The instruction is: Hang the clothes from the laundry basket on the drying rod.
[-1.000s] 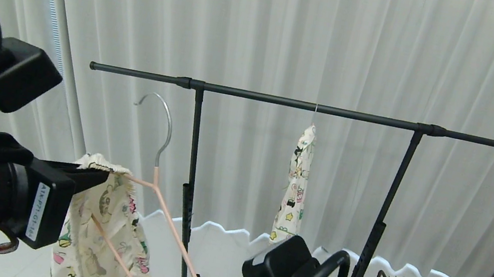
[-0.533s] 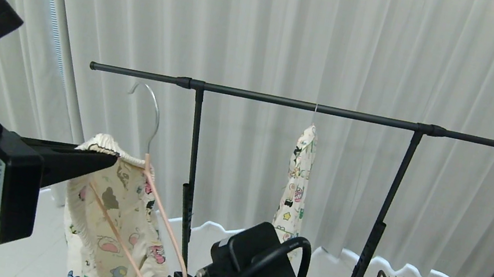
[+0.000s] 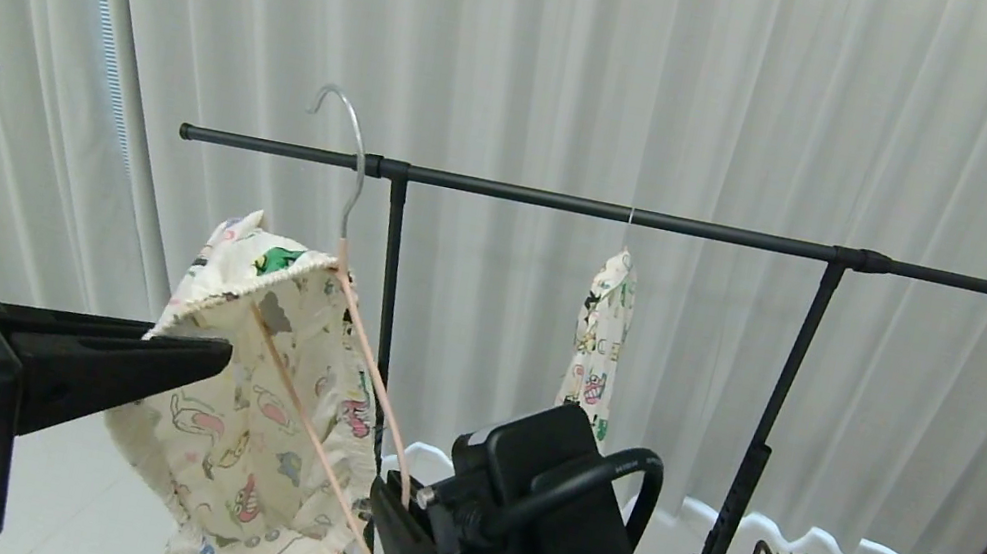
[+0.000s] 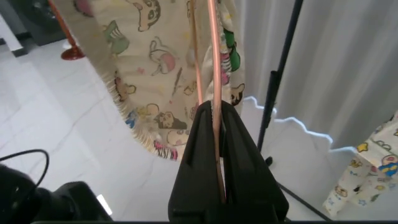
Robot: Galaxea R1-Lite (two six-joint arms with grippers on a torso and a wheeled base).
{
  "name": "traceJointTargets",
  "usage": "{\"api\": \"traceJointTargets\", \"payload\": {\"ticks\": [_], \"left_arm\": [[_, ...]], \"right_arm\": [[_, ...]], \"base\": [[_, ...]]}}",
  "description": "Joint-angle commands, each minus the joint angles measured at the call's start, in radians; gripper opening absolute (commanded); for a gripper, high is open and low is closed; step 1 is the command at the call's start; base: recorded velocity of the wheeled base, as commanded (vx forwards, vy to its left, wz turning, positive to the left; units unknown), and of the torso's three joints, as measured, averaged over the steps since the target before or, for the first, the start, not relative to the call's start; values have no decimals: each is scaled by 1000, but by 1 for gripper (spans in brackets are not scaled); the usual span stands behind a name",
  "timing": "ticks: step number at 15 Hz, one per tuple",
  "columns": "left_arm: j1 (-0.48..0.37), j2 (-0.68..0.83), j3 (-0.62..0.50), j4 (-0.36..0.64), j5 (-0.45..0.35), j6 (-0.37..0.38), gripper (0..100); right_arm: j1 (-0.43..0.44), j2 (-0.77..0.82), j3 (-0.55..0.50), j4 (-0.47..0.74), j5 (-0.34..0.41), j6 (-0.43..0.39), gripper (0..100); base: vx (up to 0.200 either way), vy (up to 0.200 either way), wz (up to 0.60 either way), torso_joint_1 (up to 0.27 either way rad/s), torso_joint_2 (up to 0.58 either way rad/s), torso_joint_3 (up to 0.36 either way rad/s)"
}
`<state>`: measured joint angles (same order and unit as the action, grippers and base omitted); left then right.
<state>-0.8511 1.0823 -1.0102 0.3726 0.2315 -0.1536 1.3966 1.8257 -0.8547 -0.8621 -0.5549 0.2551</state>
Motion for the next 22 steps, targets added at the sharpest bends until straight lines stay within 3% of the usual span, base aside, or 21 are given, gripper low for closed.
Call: {"api": "traceJointTargets", "payload": {"ticks": [1, 9, 10, 12, 14, 17, 19, 22], "left_arm": [[0, -7, 1, 0, 0, 3, 100], [-36, -62, 58, 0, 2, 34, 100], [-43, -87, 71, 0, 3, 49, 100], [-33, -160, 136, 0, 9, 147, 100], [9, -211, 174, -3, 5, 218, 100], [15, -216, 191, -20, -8, 229, 100], [14, -211, 255, -43, -18, 310, 100], [15, -206, 317, -152, -144, 402, 100]], "right_arm": [[-2, -3, 2, -15, -11, -19, 0], [-79, -3, 19, -150, -16, -189, 0], [-99, -16, 48, -172, -16, -208, 0], [-119, -77, 143, -181, 3, -227, 0], [-123, -163, 269, -181, 70, -237, 0], [-114, -256, 399, -181, 119, -280, 0], [-79, -309, 485, -181, 141, -295, 0], [-4, -350, 571, -181, 141, -295, 0]], "base": [[0, 0, 0, 0, 0, 0], [0, 0, 0, 0, 0, 0], [0, 0, 0, 0, 0, 0], [0, 0, 0, 0, 0, 0], [0, 0, 0, 0, 0, 0], [0, 0, 0, 0, 0, 0], [0, 0, 0, 0, 0, 0], [0, 0, 0, 0, 0, 0]]}}
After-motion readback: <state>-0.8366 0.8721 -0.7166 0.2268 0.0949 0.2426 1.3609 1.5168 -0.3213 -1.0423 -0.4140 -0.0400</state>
